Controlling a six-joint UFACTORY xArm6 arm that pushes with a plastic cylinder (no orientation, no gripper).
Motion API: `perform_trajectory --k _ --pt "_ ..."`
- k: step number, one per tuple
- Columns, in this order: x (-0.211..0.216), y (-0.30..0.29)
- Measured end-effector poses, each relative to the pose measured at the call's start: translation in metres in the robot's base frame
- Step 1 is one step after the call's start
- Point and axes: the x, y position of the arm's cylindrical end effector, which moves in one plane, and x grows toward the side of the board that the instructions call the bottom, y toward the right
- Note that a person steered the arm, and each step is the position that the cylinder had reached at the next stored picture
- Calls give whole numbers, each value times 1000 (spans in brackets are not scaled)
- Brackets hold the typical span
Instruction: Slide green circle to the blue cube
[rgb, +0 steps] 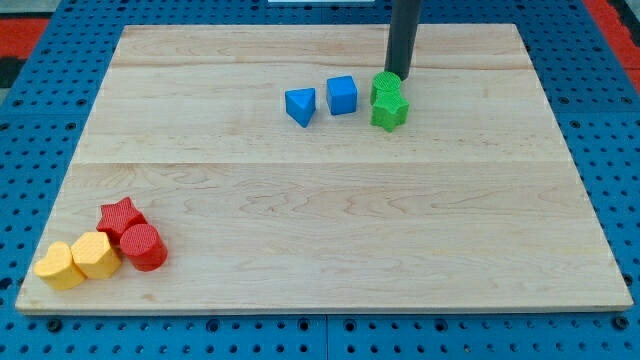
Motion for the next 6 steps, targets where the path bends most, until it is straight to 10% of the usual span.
perform_trajectory --k 6 --pt "24 24"
